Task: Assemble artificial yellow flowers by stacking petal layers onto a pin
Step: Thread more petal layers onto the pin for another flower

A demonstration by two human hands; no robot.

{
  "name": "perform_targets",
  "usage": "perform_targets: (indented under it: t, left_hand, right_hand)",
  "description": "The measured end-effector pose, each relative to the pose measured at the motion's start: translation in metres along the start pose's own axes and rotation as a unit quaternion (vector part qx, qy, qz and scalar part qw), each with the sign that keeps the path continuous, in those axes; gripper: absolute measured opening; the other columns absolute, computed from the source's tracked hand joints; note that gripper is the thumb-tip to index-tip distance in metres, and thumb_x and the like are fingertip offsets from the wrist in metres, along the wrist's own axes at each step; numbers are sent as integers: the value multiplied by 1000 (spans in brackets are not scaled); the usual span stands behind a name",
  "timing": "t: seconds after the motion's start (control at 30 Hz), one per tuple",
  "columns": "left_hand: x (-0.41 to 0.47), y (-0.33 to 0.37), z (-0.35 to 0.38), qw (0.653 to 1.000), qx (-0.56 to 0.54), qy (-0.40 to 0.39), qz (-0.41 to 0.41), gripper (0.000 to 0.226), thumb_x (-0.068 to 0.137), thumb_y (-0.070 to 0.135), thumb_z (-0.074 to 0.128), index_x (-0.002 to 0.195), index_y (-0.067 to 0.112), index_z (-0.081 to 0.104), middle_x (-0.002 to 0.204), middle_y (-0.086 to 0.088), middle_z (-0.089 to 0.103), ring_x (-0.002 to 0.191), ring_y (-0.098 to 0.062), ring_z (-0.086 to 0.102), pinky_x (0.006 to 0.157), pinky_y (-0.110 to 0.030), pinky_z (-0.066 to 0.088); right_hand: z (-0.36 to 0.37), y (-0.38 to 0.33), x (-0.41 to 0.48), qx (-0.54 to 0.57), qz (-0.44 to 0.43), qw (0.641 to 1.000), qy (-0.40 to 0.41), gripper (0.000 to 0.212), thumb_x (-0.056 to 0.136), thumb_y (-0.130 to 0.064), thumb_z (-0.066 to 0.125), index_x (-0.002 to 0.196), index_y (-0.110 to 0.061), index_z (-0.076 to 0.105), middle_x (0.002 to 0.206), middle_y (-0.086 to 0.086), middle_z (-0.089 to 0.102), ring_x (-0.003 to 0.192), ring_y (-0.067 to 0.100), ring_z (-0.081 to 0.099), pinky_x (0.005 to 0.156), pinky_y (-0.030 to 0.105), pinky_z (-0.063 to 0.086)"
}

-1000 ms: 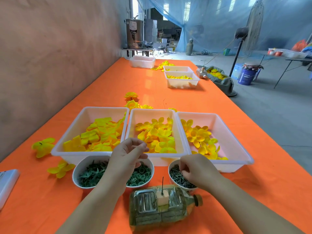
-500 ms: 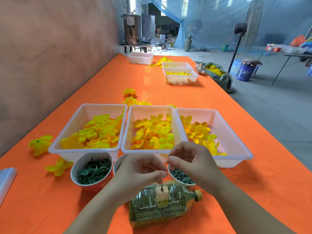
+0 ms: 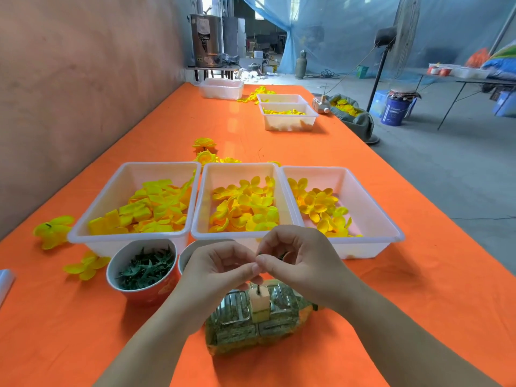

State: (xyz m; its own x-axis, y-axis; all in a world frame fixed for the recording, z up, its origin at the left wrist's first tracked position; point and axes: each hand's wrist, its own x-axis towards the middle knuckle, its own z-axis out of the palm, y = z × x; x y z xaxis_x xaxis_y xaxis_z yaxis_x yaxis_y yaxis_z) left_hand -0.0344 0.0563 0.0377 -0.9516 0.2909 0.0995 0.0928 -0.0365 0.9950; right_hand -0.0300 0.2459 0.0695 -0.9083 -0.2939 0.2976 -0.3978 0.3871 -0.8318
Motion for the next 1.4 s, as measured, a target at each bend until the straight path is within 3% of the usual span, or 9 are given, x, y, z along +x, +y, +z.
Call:
perform_targets:
  t: [0.17,0.33,0.5,0.73,0.87,1.0,1.07,1.27,1.4]
  left_hand:
    - [0,-9,5,1000,-9,2,12,29,71,42,82,84,17,77,74,-6,72,72,-16,69,65,-25,53]
    - [-3,-11,4,999,-32,5,9,30,70,39,82,86,13,78,76,-8,71,73,-17,68,67,-29,53]
    - [-6,-13,4,999,-37,12,-5,16,76,25,78,86,13,77,81,-11,74,79,-20,71,74,-36,55]
    - [-10,-16,1,999,29,-6,-16,15,76,17,78,91,17,76,88,-11,76,81,-20,72,68,-26,53]
    - [-5,-14,-3,999,46,-9,-7,19,76,15,77,93,23,75,90,-9,74,79,-20,69,72,-35,53]
    - [-1,-13,-3,999,45,0,23,24,70,30,84,85,13,76,82,-13,72,82,-35,69,77,-57,53]
    - [-1,-13,1,998,45,6,33,22,69,28,84,81,12,76,81,-11,72,82,-31,70,82,-61,52]
    - [4,-19,5,999,21,17,40,13,71,13,82,76,5,73,76,-12,70,74,-26,69,77,-52,54]
    - [5,-27,3,999,15,-10,45,16,74,14,85,77,5,71,71,-11,71,69,-24,70,67,-30,54]
  right_hand:
    - [-1,2,-7,-15,-13,1000,15,4,83,-27,69,81,-24,69,72,-13,67,67,4,62,60,24,46]
    - [5,0,-9,-77,-23,995,51,15,80,-42,63,81,-28,68,75,-15,67,74,7,65,66,39,54]
    - [9,5,-6,-83,-46,995,34,4,83,-29,68,81,-25,68,74,-12,66,70,5,64,60,12,40]
    - [18,25,-14,-110,-63,991,36,9,78,-31,69,73,-34,62,72,-16,63,72,5,62,62,10,41]
    - [24,35,-17,-126,-69,989,46,25,77,-27,77,69,-40,57,66,-19,57,70,7,58,61,14,42]
    - [22,36,-15,-104,-60,992,38,14,77,-44,66,68,-43,56,66,-12,59,68,12,59,60,30,48]
    - [19,37,-13,-97,-46,994,16,14,78,-41,69,68,-38,60,67,-10,61,68,14,59,61,36,49]
    - [14,36,-8,-63,10,997,-31,15,76,-41,70,65,-33,66,64,-7,65,57,3,54,56,38,47]
    - [8,38,-6,-36,57,995,-78,8,80,-26,77,74,-26,72,70,-6,71,63,11,63,64,43,54]
